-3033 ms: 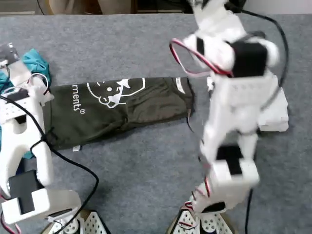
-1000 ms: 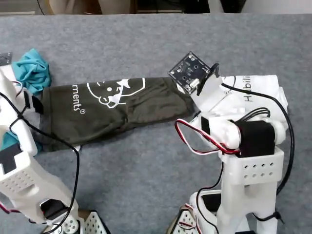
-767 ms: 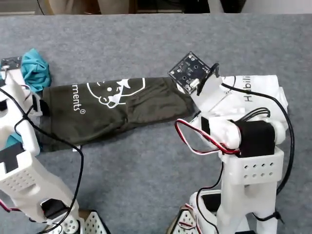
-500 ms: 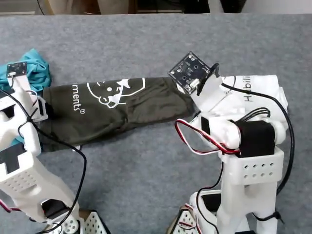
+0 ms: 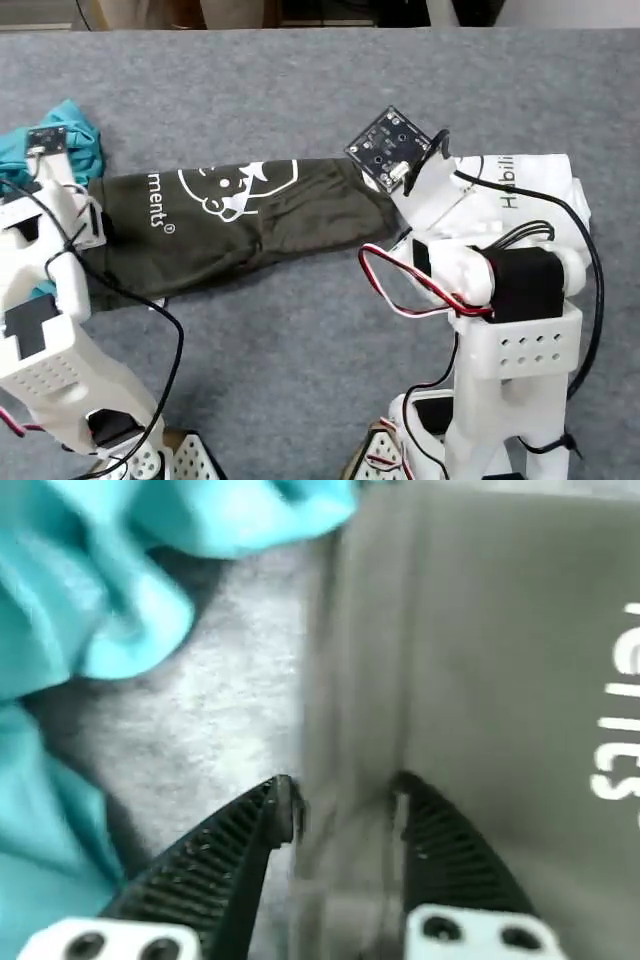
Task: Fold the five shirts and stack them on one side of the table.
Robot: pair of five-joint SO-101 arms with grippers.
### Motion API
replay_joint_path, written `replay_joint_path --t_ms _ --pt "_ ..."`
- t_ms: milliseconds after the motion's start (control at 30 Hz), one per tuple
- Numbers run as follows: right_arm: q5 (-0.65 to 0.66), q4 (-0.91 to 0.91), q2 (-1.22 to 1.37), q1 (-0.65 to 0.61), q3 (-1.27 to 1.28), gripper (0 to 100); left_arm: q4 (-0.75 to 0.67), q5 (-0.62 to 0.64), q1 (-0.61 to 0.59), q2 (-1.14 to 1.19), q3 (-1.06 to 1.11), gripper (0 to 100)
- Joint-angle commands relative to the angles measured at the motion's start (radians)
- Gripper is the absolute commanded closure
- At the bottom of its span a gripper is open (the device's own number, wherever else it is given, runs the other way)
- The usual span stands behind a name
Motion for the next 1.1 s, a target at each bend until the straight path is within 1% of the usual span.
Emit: replay_joint_path --t_ms 0,200,233,300,333,367,600,733,933,1067 --pt "0.009 -0.002 -0.013 0.012 -0.005 99.5 0.026 0.005 0.025 -0.002 0.005 88" --pt "0.009 -0.002 -0.015 0.012 -0.007 99.5 0.055 0.002 0.049 -0.002 0.005 88" --pt "0.009 -0.003 -0.015 0.012 -0.007 99.5 0.055 0.002 0.054 -0.002 0.0 90" --pt "0.009 -0.003 -0.015 0.012 -0.007 99.5 0.054 0.005 0.058 -0.007 -0.002 98" --pt "0.009 -0.003 -0.015 0.013 -0.007 99.5 0.054 0.006 0.063 -0.007 -0.002 99" --pt "0.009 -0.003 -0.015 0.015 -0.007 99.5 0.054 0.008 0.068 -0.007 0.0 97" --pt "0.009 -0.003 -0.015 0.016 -0.007 99.5 0.058 0.008 0.075 -0.012 -0.018 98" --pt "0.011 -0.003 -0.015 0.016 -0.007 99.5 0.173 0.008 0.077 -0.012 -0.12 98" --pt "0.011 -0.006 -0.015 0.016 -0.007 99.5 0.451 0.008 0.081 -0.01 -0.388 98" --pt "0.011 -0.017 -0.015 0.015 -0.007 99.5 0.585 0.008 0.106 -0.01 -0.535 98"
